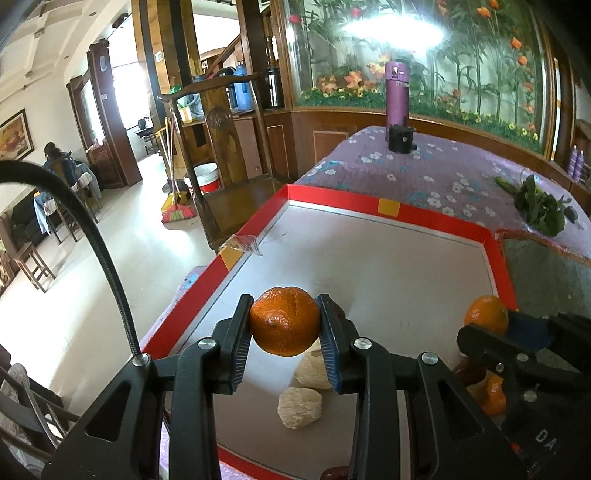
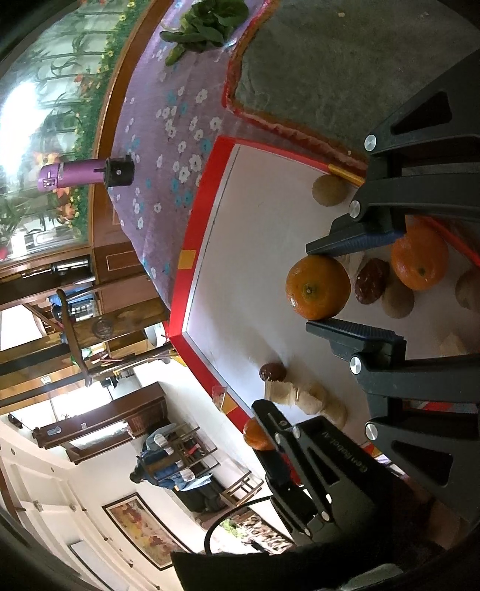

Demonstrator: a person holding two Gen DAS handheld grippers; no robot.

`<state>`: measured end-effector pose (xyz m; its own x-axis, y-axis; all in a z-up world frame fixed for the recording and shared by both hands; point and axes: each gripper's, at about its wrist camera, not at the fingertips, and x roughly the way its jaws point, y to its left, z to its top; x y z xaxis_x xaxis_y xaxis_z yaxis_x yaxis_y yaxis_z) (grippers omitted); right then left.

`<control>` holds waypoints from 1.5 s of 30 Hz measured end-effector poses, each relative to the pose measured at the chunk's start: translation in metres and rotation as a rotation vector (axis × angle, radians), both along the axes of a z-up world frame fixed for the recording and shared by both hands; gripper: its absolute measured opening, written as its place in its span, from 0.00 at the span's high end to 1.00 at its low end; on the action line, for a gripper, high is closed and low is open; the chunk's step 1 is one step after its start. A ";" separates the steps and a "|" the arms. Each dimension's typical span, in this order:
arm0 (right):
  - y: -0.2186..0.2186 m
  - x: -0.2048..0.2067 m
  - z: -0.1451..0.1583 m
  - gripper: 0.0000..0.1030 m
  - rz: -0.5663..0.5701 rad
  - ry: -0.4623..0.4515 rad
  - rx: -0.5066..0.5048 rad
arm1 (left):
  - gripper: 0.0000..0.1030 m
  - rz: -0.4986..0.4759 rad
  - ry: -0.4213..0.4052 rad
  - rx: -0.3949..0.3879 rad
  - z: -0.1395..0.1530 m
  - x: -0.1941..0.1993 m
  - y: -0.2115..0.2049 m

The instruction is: Organize fruits

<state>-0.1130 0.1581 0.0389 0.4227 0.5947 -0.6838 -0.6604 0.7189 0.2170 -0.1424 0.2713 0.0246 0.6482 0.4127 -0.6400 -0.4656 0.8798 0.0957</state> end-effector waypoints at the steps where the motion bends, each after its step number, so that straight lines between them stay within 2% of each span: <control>1: -0.001 0.000 0.000 0.67 0.000 0.000 0.000 | 0.69 0.000 0.001 0.004 -0.001 0.001 -0.001; 13: -0.002 0.002 0.000 0.65 0.004 0.004 -0.004 | 0.67 0.010 0.036 0.040 -0.003 0.008 -0.011; 15: -0.004 0.001 0.002 0.64 0.000 0.006 0.002 | 0.54 0.018 0.037 0.053 0.000 0.007 -0.012; 19: -0.010 -0.003 0.011 0.62 -0.002 -0.013 0.022 | 0.42 0.027 0.014 0.070 0.010 0.002 -0.016; 21: -0.013 -0.007 0.018 0.60 -0.001 -0.033 0.027 | 0.30 0.030 0.003 0.077 0.015 -0.001 -0.018; 24: -0.019 -0.014 0.027 0.58 -0.006 -0.057 0.038 | 0.23 0.030 -0.019 0.100 0.026 -0.007 -0.023; 26: -0.026 -0.019 0.034 0.57 -0.015 -0.088 0.039 | 0.23 0.037 -0.029 0.111 0.033 -0.013 -0.021; 30: -0.053 -0.024 0.052 0.49 -0.068 -0.165 0.052 | 0.19 0.083 -0.074 0.124 0.055 -0.032 -0.006; 36: -0.104 -0.024 0.075 0.40 -0.171 -0.210 0.101 | 0.16 0.130 -0.127 0.140 0.082 -0.057 -0.004; 40: -0.110 -0.038 0.079 0.36 -0.136 -0.207 0.085 | 0.14 0.109 -0.137 0.103 0.092 -0.066 -0.018; 45: -0.102 -0.070 0.078 0.32 -0.054 -0.233 0.050 | 0.14 0.117 -0.120 0.118 0.098 -0.068 -0.036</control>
<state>-0.1827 0.0563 0.1174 0.5974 0.5977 -0.5346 -0.6578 0.7466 0.0997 -0.2106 0.2348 0.1223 0.6605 0.5568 -0.5037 -0.5780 0.8052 0.1322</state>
